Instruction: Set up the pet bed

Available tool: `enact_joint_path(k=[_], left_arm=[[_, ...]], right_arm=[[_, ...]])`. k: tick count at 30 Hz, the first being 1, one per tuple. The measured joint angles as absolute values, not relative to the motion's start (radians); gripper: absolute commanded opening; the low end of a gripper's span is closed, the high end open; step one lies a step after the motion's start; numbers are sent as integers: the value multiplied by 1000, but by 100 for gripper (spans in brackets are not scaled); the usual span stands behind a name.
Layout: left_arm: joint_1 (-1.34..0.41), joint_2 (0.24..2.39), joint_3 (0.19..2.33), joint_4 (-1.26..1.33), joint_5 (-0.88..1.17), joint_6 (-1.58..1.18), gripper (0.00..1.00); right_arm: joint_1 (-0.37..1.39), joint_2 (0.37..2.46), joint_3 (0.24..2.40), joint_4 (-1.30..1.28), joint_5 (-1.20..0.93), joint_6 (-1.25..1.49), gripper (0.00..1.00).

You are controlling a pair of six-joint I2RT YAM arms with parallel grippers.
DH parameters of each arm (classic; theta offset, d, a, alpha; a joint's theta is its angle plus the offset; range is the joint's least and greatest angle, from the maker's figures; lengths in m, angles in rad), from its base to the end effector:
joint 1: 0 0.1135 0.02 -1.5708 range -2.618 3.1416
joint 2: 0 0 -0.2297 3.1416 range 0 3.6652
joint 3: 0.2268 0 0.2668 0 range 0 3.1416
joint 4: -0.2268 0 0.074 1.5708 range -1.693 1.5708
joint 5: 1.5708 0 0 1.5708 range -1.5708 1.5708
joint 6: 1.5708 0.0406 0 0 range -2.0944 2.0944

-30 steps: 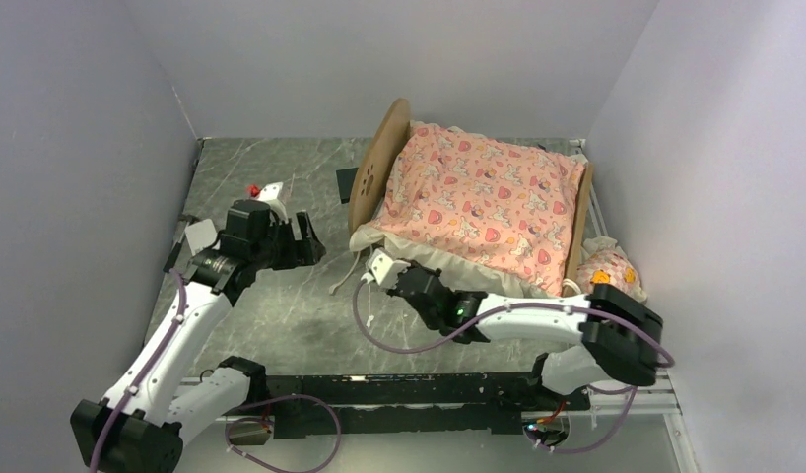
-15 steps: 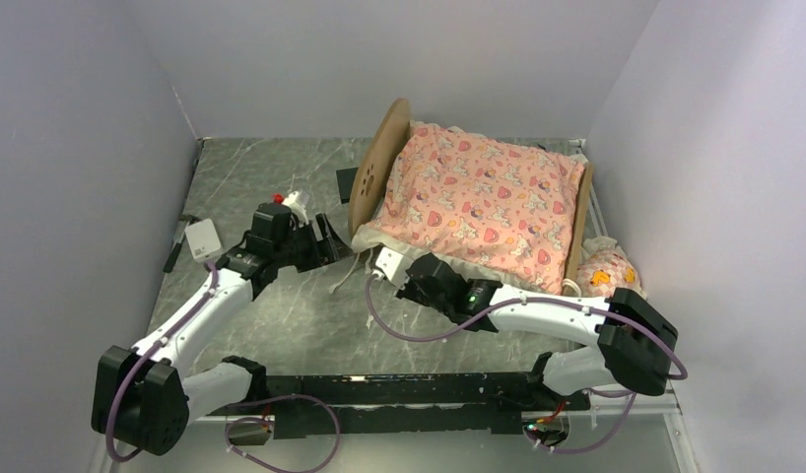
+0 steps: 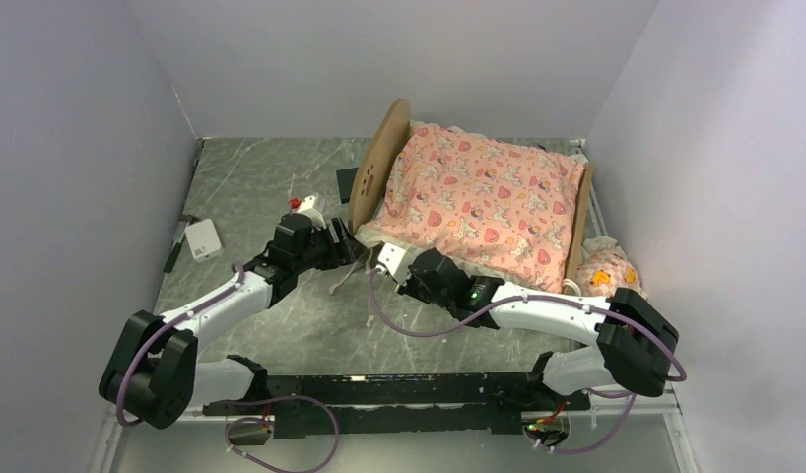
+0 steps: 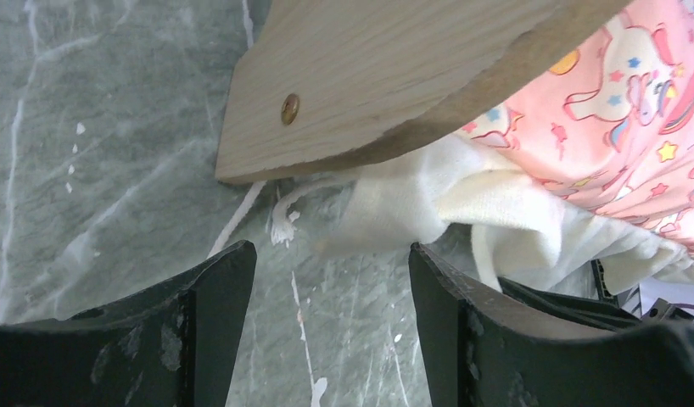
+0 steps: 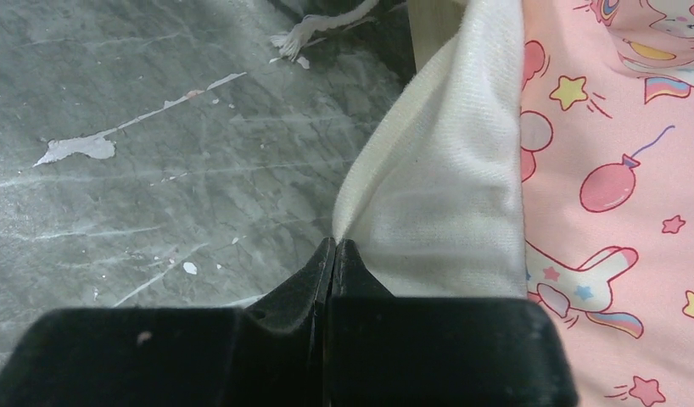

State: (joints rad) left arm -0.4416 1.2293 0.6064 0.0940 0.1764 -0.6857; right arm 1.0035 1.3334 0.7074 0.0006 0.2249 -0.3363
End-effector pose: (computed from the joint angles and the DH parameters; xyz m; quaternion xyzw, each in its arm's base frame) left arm 0.2570 -0.1294 0.1695 -0.0617 0.8629 -0.3295 0.3783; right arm 0.1709 0.2514 0.1666 -0.5093 0.7252 0.0537 0.4602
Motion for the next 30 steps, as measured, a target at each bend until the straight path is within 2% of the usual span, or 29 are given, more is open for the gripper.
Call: enact_joint_path(k=[3, 7, 12, 14, 16, 26, 28, 30], left_arm=[[-455, 1235, 595, 152, 167, -691, 65], [-462, 1248, 595, 215, 168, -698, 51], [-466, 1284, 595, 260, 174, -707, 15], [-468, 1285, 595, 255, 178, -707, 6], [-469, 1270, 601, 219, 172, -698, 0], [-473, 1176, 860, -218, 17, -620, 2], [-476, 1194, 900, -283, 2, -610, 10], [-479, 1226, 926, -342, -8, -602, 29]], right_arm=[[1001, 1333, 707, 5, 220, -335, 0], [996, 1333, 705, 9, 210, -330, 0], [994, 1333, 701, 9, 207, -329, 0], [994, 1331, 700, 7, 208, -329, 0], [994, 1320, 700, 3, 208, -329, 0], [994, 1188, 700, -110, 190, -336, 0], [994, 1164, 700, -136, 169, -337, 1], [994, 1148, 700, -162, 149, -336, 9]])
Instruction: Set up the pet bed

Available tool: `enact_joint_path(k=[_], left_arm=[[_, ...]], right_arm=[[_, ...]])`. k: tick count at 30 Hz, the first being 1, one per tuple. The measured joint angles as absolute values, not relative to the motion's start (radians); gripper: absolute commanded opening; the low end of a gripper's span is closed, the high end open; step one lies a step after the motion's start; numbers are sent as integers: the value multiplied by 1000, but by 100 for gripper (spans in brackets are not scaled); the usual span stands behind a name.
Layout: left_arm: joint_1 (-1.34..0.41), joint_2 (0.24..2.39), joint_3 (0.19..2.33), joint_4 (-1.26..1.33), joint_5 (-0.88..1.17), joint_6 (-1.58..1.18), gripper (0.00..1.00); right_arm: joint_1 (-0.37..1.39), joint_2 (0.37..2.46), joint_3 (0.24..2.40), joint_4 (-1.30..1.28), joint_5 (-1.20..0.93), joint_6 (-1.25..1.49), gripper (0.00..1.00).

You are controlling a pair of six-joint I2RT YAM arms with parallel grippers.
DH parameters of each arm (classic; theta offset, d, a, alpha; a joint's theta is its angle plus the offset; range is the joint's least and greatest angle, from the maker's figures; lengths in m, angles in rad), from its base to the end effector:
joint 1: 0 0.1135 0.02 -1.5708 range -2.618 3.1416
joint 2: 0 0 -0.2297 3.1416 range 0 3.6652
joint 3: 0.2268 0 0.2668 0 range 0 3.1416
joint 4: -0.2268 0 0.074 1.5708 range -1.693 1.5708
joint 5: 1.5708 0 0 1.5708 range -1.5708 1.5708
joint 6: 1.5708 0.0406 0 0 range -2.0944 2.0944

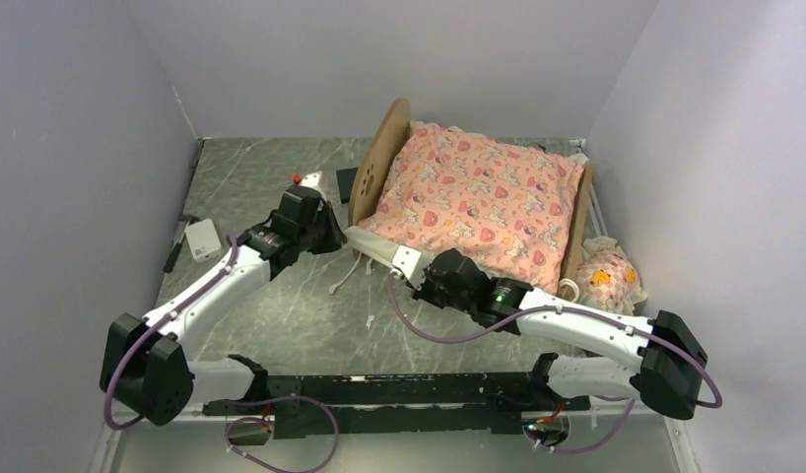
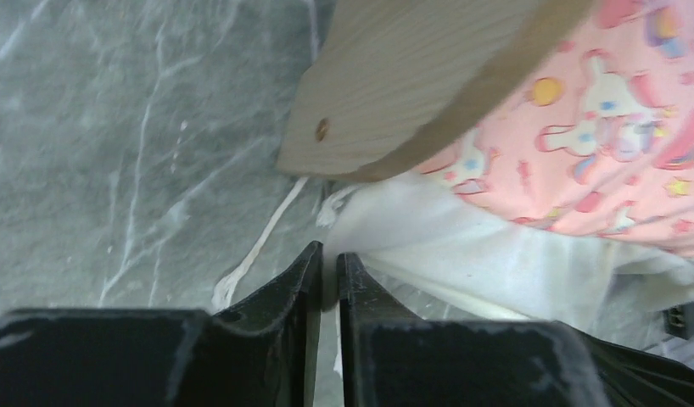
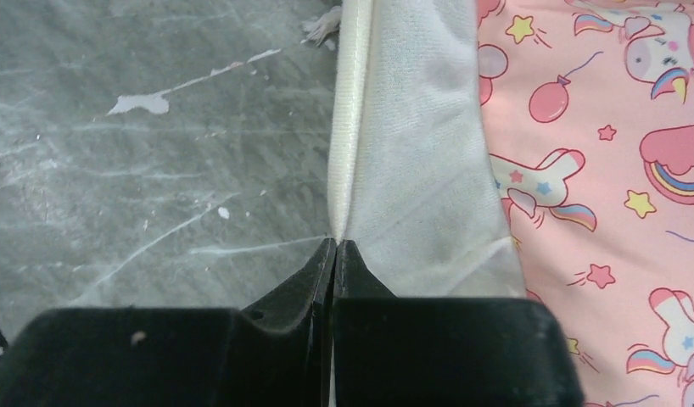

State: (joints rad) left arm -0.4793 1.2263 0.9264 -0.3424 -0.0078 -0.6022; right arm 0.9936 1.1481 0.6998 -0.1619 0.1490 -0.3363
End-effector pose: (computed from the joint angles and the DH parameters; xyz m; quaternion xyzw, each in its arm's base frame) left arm 0.2666 -0.1382 0.2416 -0.0566 0.8924 -0.2275 0.3857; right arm 0.1576 0.2310 0.1990 -0.5186 0.7172 0.0862 0.4574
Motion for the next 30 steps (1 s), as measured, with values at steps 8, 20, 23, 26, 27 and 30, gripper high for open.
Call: enact_joint_path(k=[8, 20, 23, 26, 27, 30], left_arm=[[-476, 1244, 937, -502, -44, -585, 62], [-476, 1282, 1254, -574, -103, -448, 69], [-476, 1382, 1319, -556, -104, -418, 69], [-476, 1477, 1366, -558, -99, -399, 70], [-476, 1499, 1378, -558, -100, -394, 70], [-479, 1546, 1398, -557, -102, -381, 69]], right_arm=[[982, 1093, 712, -303, 135, -240, 73], [598, 908, 943, -424, 397, 19, 78], [415, 926, 965, -449, 396, 87, 77], [254, 960, 965, -481, 391, 141, 76], [212, 971, 965, -487, 389, 152, 75], [89, 1005, 965, -496, 381, 181, 73]])
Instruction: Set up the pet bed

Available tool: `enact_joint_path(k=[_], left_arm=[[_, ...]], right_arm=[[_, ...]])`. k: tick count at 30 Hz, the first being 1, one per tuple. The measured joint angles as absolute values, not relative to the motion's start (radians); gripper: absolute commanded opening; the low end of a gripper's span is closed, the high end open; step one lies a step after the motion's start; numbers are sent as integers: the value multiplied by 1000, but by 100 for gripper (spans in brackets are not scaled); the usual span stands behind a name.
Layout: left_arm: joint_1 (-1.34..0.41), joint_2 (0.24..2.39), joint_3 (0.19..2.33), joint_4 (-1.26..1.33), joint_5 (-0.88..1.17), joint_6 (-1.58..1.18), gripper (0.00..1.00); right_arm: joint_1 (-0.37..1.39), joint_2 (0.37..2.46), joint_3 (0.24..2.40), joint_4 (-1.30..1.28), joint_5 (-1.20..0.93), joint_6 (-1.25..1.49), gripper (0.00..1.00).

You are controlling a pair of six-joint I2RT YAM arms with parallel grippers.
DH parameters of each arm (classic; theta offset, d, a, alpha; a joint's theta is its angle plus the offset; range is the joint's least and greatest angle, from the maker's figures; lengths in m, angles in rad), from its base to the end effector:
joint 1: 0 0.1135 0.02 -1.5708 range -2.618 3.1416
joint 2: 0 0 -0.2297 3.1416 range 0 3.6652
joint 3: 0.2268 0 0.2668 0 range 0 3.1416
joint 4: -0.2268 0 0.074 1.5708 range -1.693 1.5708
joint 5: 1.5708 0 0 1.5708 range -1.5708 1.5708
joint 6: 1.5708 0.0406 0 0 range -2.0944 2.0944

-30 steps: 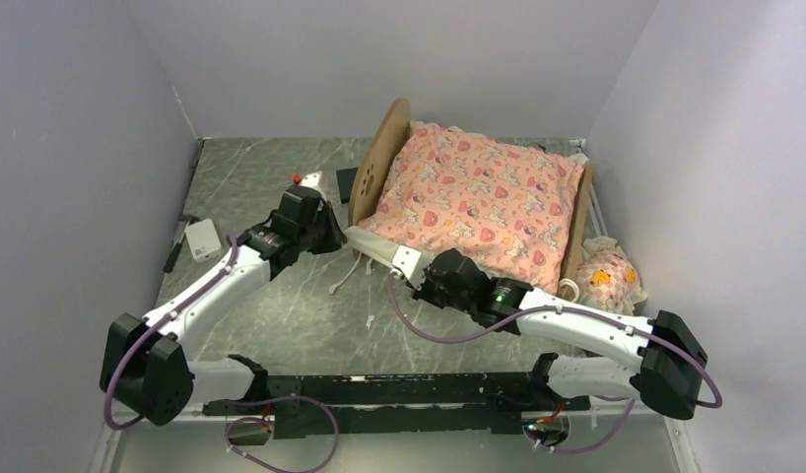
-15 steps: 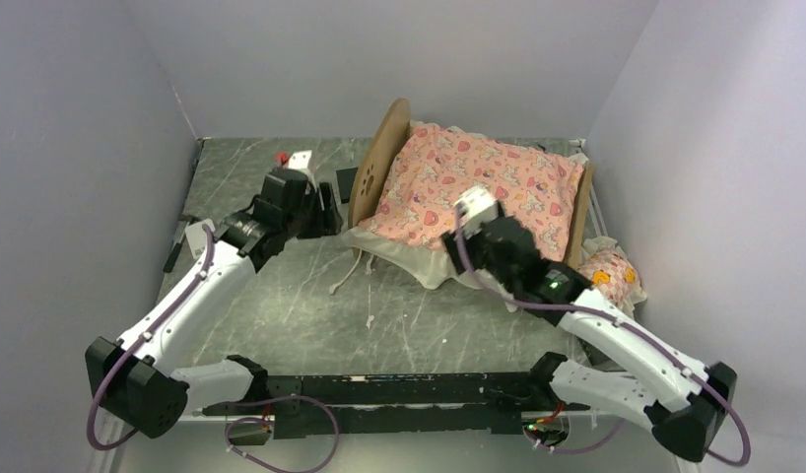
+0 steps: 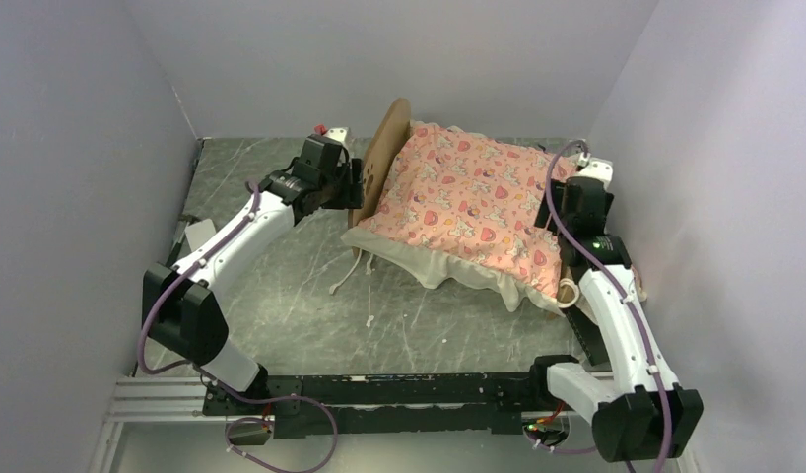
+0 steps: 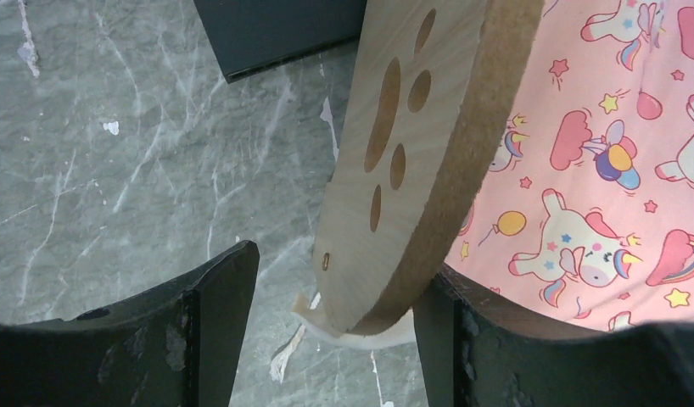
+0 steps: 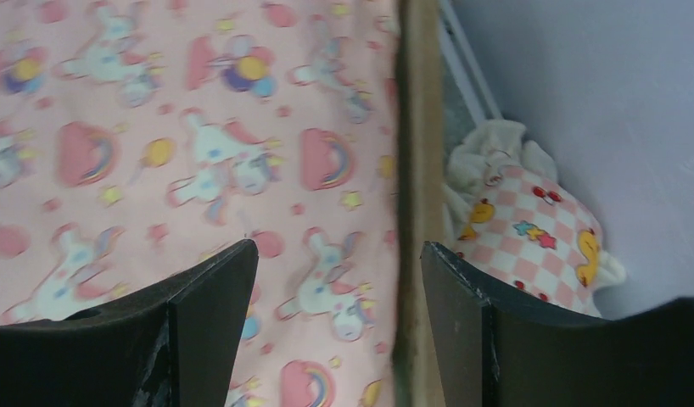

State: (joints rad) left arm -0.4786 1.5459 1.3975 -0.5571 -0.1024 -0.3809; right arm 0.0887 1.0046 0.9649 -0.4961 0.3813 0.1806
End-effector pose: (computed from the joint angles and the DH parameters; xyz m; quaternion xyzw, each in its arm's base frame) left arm 0.3280 -0.1655 0.2899 0.0228 0.9066 -0.1322 0.4000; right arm 0.2553 0.0075 0.3000 0.1328 0.8481 -0.0980 0.5035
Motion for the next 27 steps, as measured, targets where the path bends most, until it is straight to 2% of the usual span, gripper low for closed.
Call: enact_joint_path(k=[5, 10, 12, 15, 16, 19, 23, 27], left_arm=[[-480, 1579, 1416, -557, -103, -377, 64], [-489, 1586, 1422, -546, -90, -380, 39], [-495, 1587, 1422, -537, -78, -382, 24], [-504, 1587, 1424, -535, -80, -363, 6], [-505, 1584, 1424, -536, -85, -327, 5], [-506, 1565, 1409, -546, -113, -270, 2], [-487, 1489, 1342, -566, -165, -277, 1], [-422, 1362, 1259, -664, -216, -295, 0]], right_arm=[[-60, 1057, 965, -491, 356, 199, 68], [-145, 1136, 963, -466, 321, 202, 55], [-157, 1169, 954, -455, 308, 205, 44], [-159, 1200, 939, -455, 286, 200, 19], [-159, 1204, 934, -455, 274, 196, 12], [-163, 1204, 932, -451, 230, 168, 0], [-119, 1204, 932, -449, 167, 148, 0], [45, 1226, 938, -430, 208, 185, 0]])
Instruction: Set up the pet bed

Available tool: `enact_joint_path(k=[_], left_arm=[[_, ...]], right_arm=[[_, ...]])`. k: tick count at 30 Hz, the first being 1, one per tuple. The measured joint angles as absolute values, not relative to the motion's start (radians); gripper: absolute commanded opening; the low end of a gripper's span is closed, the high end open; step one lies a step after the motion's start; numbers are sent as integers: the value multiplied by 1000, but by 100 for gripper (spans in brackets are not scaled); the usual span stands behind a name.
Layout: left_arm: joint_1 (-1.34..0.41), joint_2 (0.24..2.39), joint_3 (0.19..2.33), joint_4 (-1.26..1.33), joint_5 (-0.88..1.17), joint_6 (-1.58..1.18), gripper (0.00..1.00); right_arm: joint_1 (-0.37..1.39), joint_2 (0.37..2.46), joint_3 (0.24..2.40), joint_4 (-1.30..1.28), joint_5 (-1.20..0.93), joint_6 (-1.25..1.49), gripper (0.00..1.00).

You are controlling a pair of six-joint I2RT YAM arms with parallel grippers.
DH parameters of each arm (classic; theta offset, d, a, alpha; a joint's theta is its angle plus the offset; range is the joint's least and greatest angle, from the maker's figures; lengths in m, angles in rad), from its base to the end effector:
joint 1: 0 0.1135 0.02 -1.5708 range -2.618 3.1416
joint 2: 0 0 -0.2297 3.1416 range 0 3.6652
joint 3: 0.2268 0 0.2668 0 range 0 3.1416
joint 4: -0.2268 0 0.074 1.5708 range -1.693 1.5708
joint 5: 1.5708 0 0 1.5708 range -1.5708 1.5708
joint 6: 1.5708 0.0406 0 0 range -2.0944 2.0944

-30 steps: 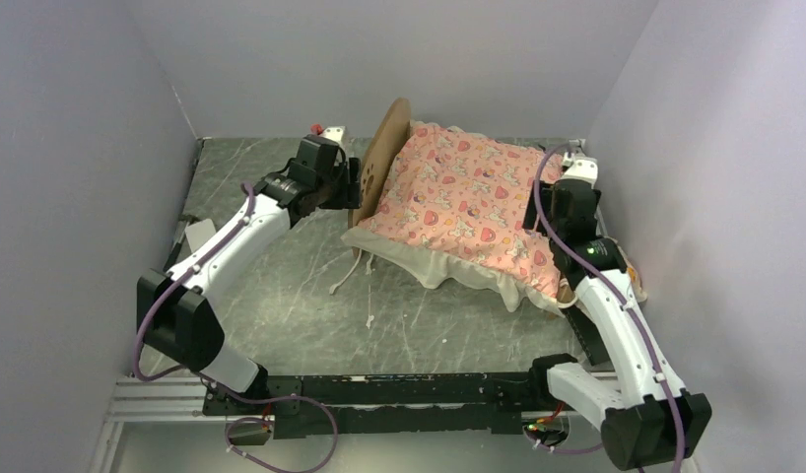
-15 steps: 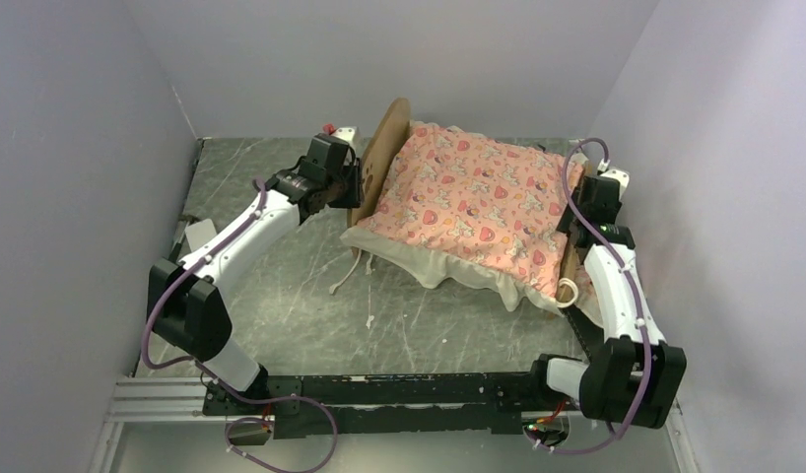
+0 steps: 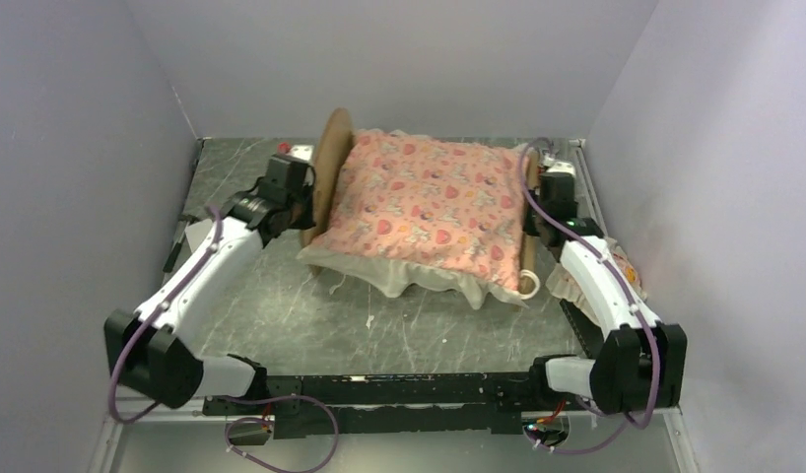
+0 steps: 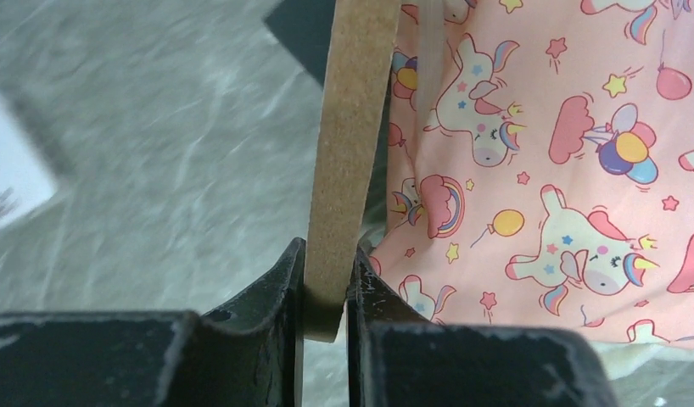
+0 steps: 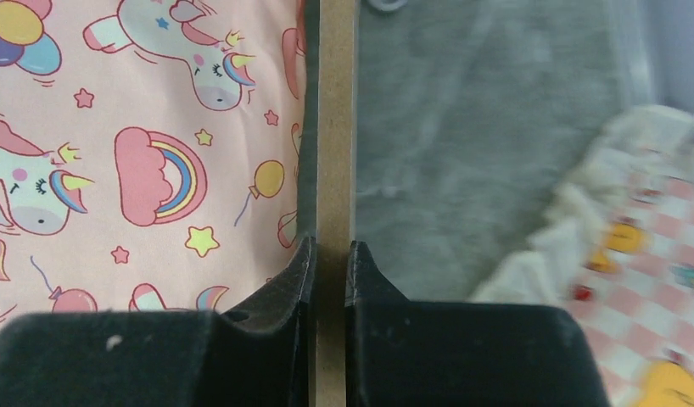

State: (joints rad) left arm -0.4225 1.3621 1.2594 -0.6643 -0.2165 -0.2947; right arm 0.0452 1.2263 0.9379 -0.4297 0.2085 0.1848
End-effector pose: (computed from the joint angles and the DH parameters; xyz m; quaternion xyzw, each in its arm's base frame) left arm 0.2945 -0.1228 0.2924 0.0163 0.9158 -0.0434 0.3990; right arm 0.2944 0.0049 0.2385 0.1061 0.9003 -0.0469 0.4195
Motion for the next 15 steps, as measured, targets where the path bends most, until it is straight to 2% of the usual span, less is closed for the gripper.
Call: enact_joint_path(k=[7, 8, 11, 13, 15], left_arm=[[-275, 1121, 1160, -895, -348, -328, 5], [-262, 1103, 1154, -920, -367, -336, 10], [-221, 1070, 1148, -972, -419, -354, 38], [-203, 1068, 1148, -980, -457, -361, 48], [-193, 1069, 1153, -967, -507, -360, 55]], right_arm=[[318, 1435, 1067, -338, 212, 286, 0], [342, 1470, 1095, -331, 212, 291, 0], [394, 1576, 1192, -314, 212, 296, 1], [411, 1638, 1258, -312, 203, 297, 9], [427, 1680, 1306, -313, 196, 300, 22]])
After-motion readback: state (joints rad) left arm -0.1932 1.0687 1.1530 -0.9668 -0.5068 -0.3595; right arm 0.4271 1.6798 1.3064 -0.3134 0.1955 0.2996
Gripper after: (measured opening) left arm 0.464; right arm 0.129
